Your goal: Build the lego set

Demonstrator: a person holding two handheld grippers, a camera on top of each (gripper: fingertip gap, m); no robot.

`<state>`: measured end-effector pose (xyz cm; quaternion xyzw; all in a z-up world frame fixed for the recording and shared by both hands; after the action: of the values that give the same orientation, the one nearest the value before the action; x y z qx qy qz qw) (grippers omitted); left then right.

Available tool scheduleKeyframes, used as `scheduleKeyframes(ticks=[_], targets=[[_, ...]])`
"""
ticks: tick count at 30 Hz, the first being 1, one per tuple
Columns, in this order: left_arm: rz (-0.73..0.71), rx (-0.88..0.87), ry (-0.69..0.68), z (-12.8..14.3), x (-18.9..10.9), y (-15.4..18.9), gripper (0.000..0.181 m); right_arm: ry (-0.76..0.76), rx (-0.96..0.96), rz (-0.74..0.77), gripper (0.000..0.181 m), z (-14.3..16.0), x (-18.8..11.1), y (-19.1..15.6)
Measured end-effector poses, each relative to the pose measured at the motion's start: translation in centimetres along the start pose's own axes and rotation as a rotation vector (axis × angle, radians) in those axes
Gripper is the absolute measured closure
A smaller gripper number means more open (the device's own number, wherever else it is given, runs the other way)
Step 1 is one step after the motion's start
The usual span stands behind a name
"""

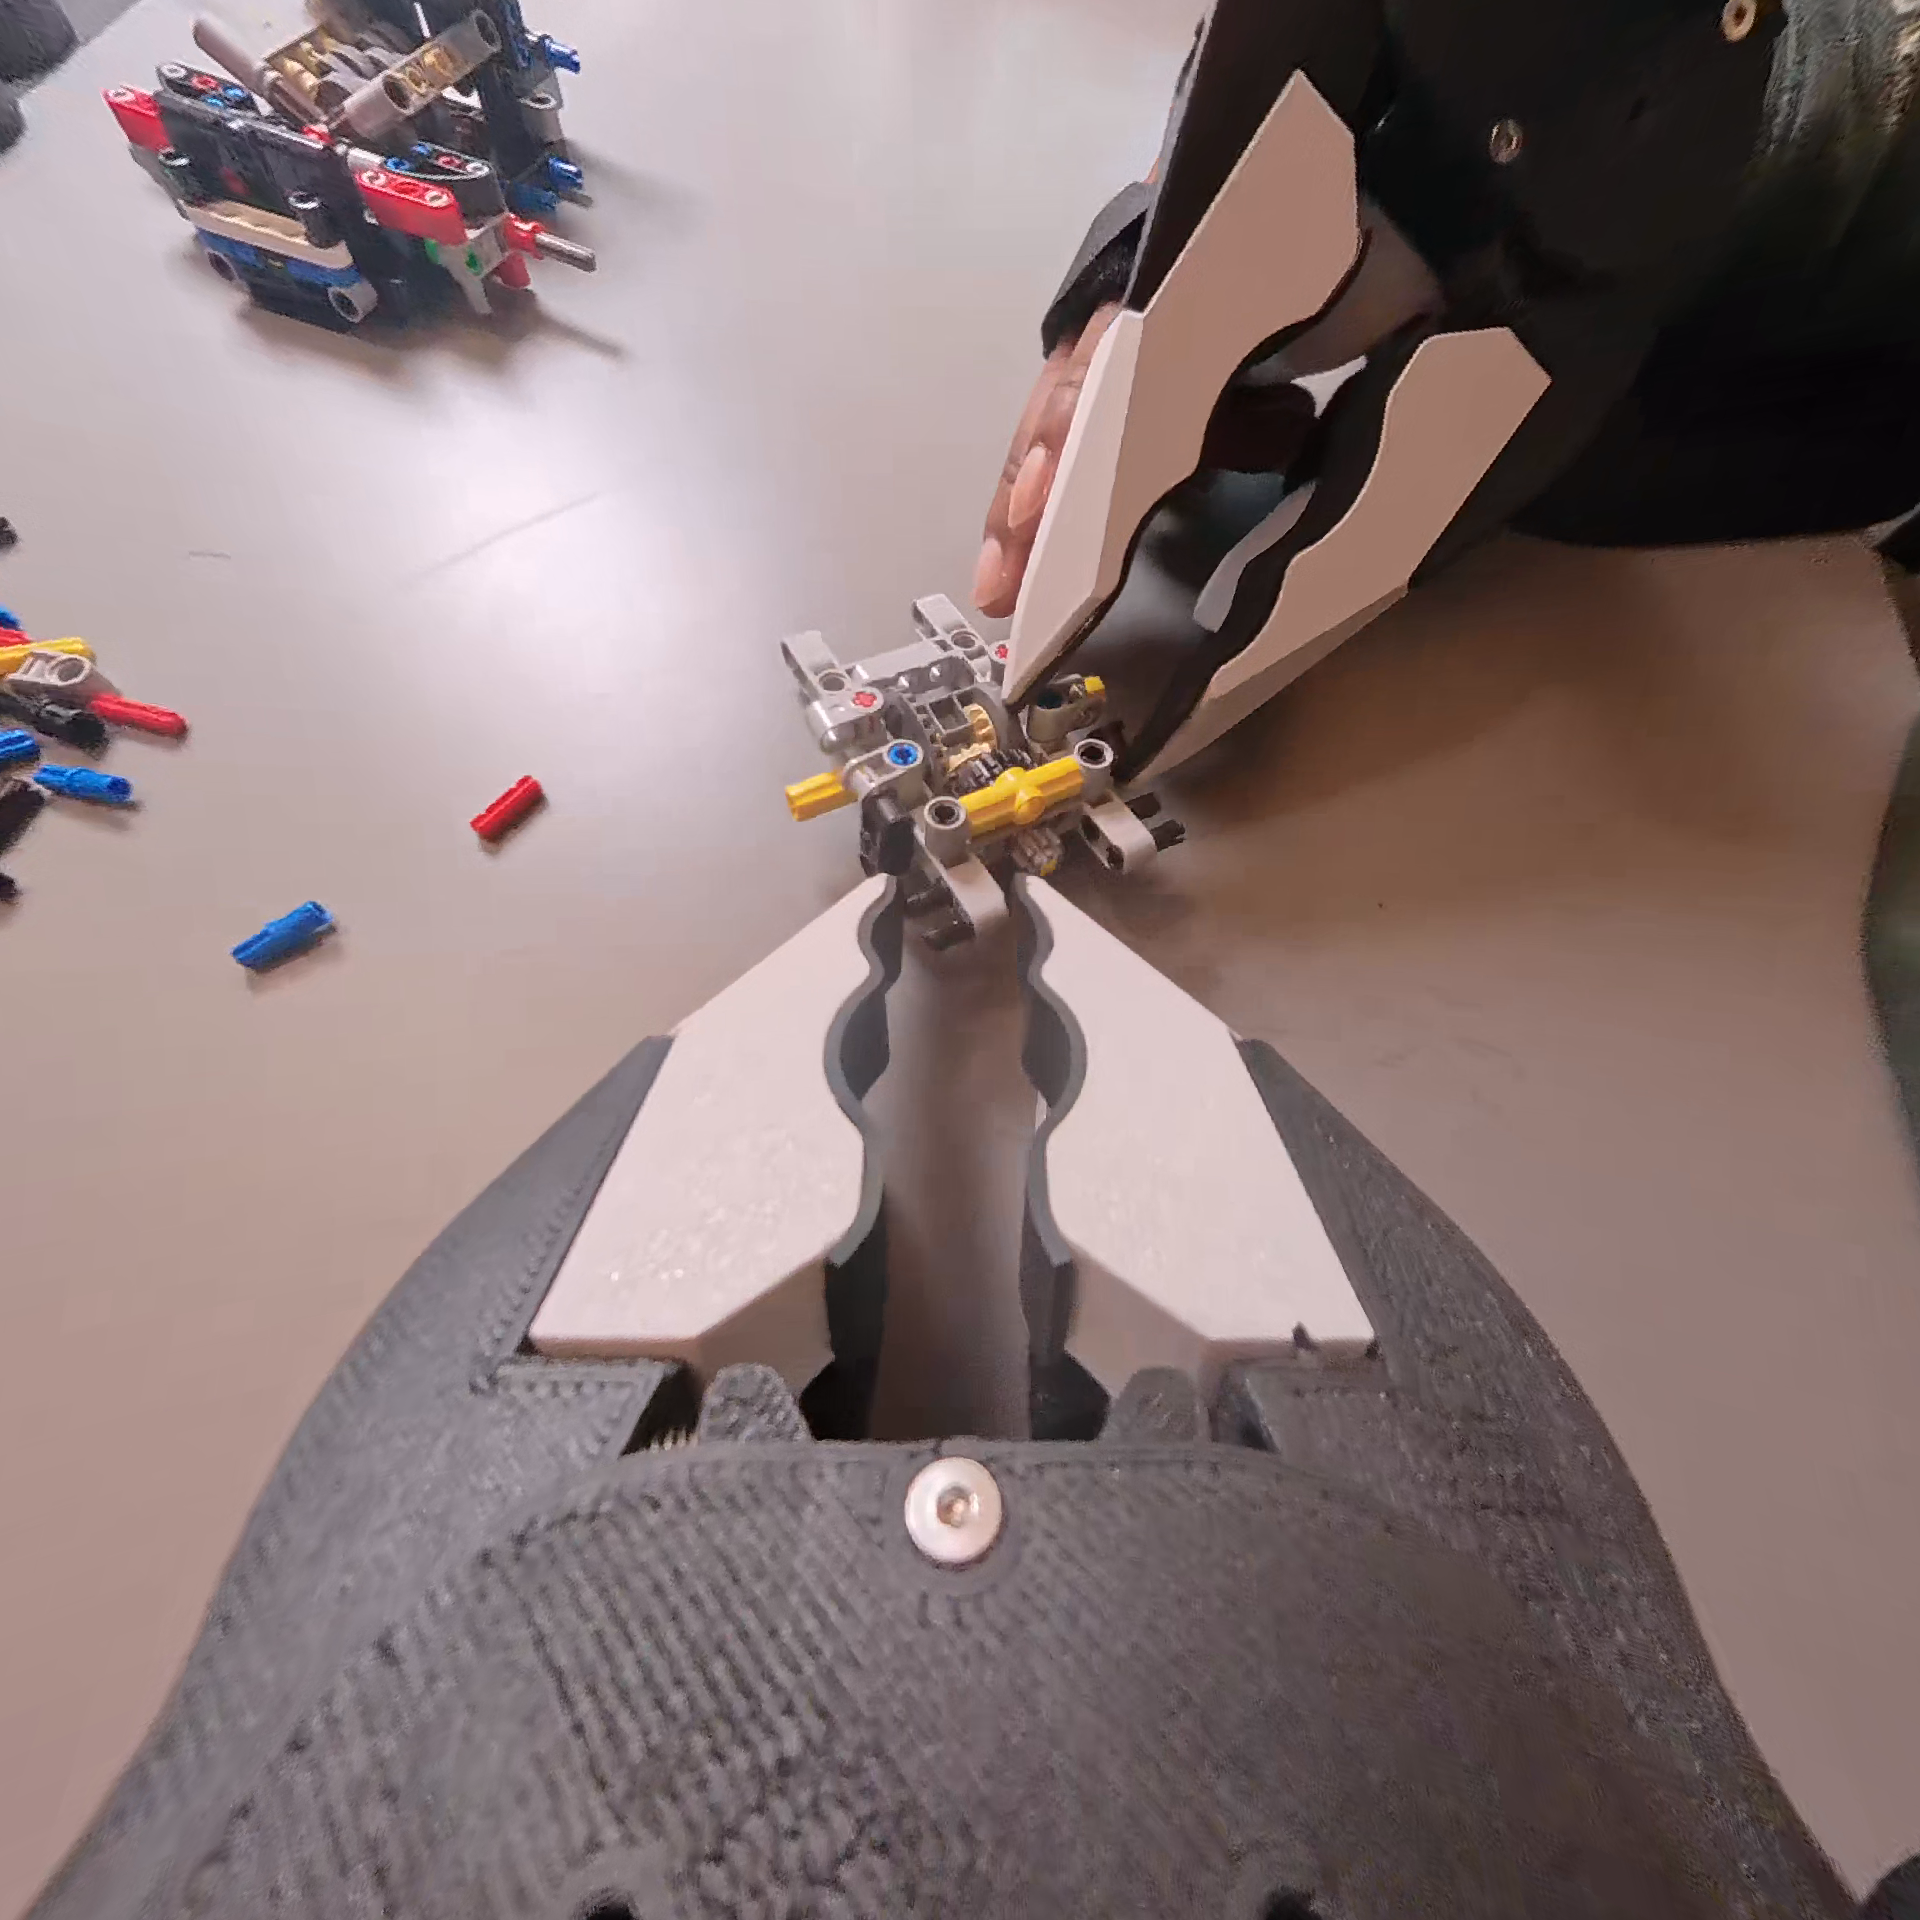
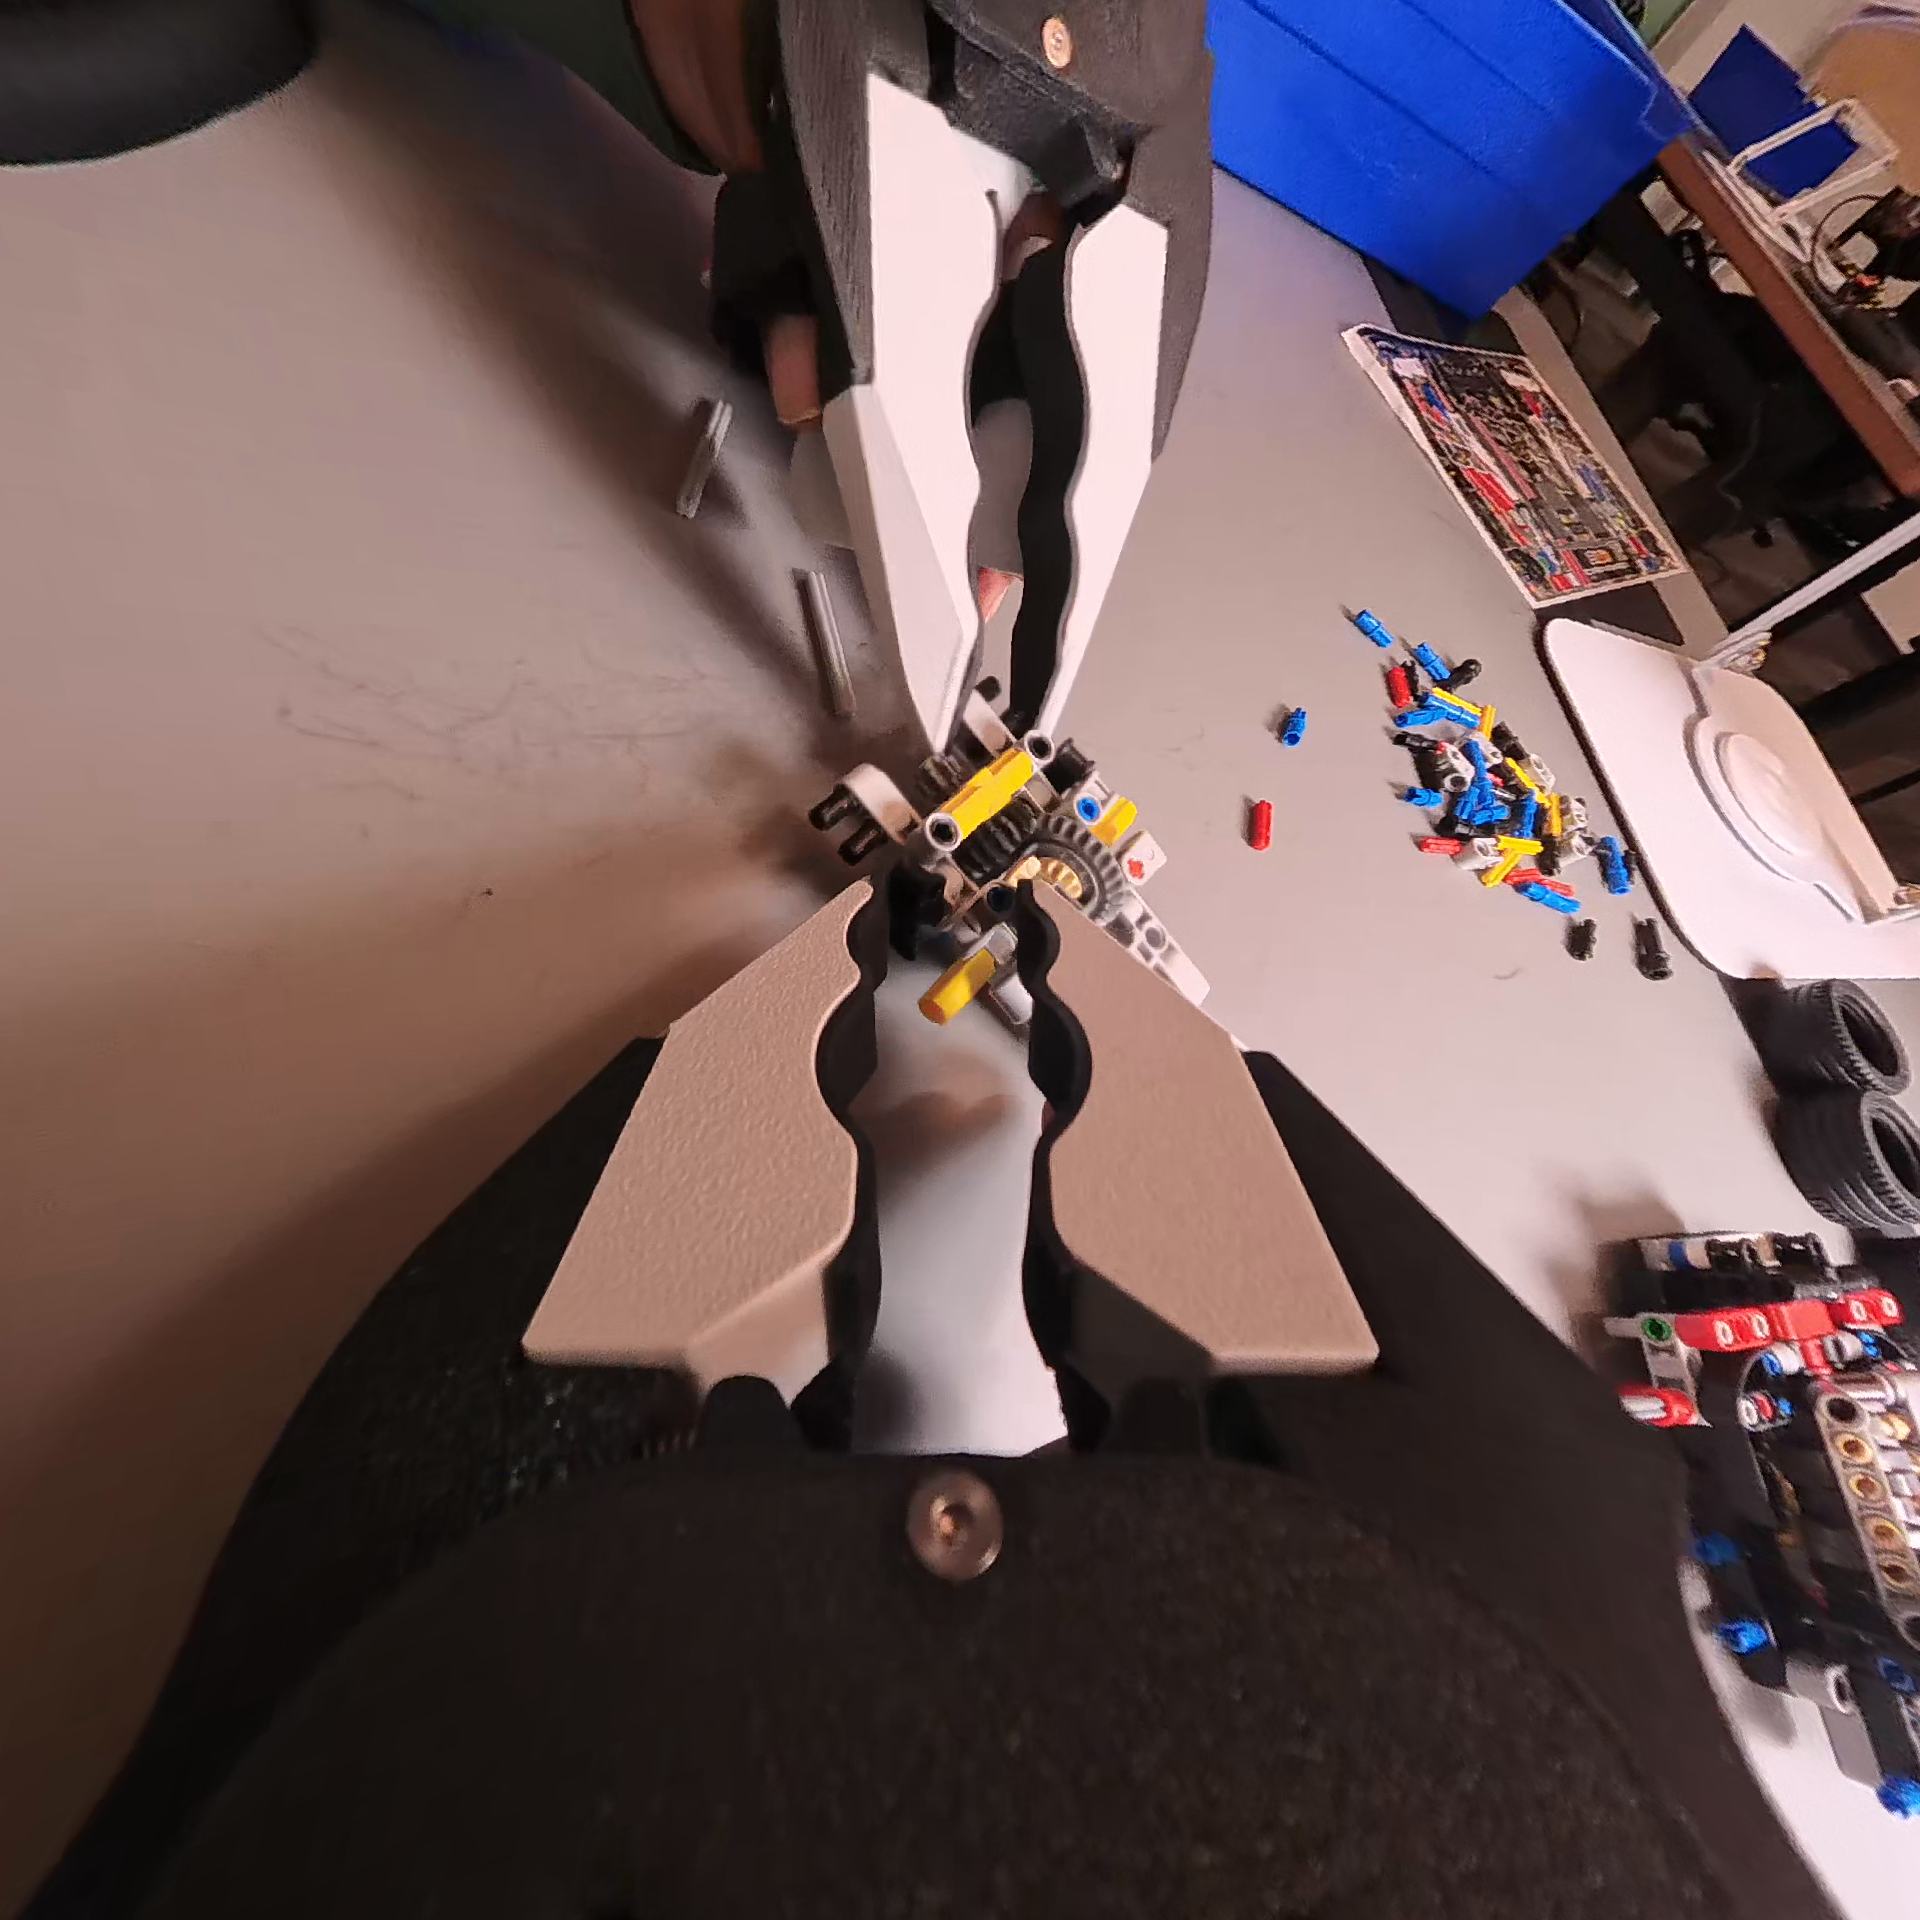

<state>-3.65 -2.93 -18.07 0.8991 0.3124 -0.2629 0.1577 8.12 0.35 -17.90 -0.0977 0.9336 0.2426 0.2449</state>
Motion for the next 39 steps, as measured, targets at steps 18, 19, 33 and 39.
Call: scheduleKeyframes(ticks=[18,19,33,39], targets=[[-0.228,-0.027,-0.007,0.3,0.0,0.7,0.164,-0.063,0.274,0.043,0.16,-0.4,0.3,0.9],[-0.229,-0.022,-0.005,0.3,0.0,0.7,0.164,-0.064,0.286,0.043,0.16,-0.4,0.4,0.9],[-0.235,0.0,0.015,0.2,-0.3,0.9,0.163,-0.034,0.517,-0.024,0.16,-0.2,0.4,1.4],[-0.229,0.002,0.009,0.3,-0.2,0.9,0.163,-0.022,0.621,-0.059,0.161,-0.1,0.3,1.5]])
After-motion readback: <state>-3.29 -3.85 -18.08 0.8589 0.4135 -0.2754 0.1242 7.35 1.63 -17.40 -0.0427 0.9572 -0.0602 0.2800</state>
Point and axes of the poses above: each gripper's, where its closed fingertips meet, x out along the fingers, z out of its underside, y = z × x across the jaws, the point moved 6 cm from there along -x, back along the fingers, and after that the axes turned 1 degree about -x, right-handed, at the moved point
